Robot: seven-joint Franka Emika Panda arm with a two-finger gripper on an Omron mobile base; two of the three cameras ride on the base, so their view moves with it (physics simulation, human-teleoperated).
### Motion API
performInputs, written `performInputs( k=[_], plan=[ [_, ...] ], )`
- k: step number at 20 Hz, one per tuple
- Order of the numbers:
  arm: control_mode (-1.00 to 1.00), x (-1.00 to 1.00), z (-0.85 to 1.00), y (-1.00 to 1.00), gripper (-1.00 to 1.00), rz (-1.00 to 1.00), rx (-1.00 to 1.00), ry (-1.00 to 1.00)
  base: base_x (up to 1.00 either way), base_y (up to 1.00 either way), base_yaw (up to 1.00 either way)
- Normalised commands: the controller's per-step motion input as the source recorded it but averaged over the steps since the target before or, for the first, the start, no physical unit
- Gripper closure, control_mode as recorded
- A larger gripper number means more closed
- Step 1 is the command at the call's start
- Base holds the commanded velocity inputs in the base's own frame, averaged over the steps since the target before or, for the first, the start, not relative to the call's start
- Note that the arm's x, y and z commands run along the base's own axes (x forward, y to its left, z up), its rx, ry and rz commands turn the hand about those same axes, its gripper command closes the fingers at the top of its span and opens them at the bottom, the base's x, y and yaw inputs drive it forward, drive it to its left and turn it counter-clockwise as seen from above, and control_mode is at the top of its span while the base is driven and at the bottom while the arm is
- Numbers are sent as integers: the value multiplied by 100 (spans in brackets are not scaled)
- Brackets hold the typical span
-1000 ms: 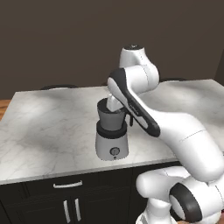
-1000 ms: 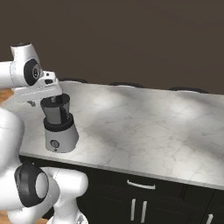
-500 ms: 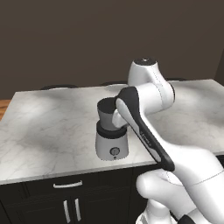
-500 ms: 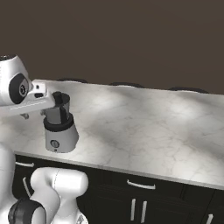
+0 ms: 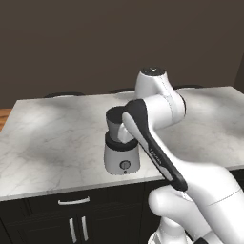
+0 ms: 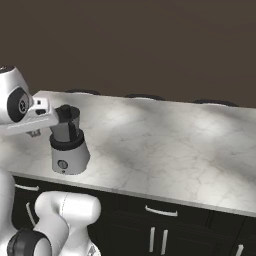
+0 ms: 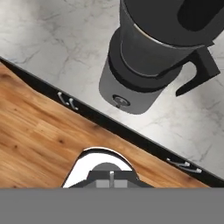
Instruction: Grab the garlic and lemon wedge from the fridge, place them in the blender, close the lid, and turn on the blender to create a marinade.
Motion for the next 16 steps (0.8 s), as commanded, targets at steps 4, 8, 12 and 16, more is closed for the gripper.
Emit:
performInputs(
  k=[4,8,12,16],
  plan=[
    [-100,-4,-47,60,100,2,-5,1,0,0,0],
    [-100,0,-58,72,100,4,-9,2,0,0,0],
    [-100,0,-55,62,100,4,-9,7,0,0,0],
    [-100,4,-41,37,100,0,-1,4,0,0,0]
  ],
)
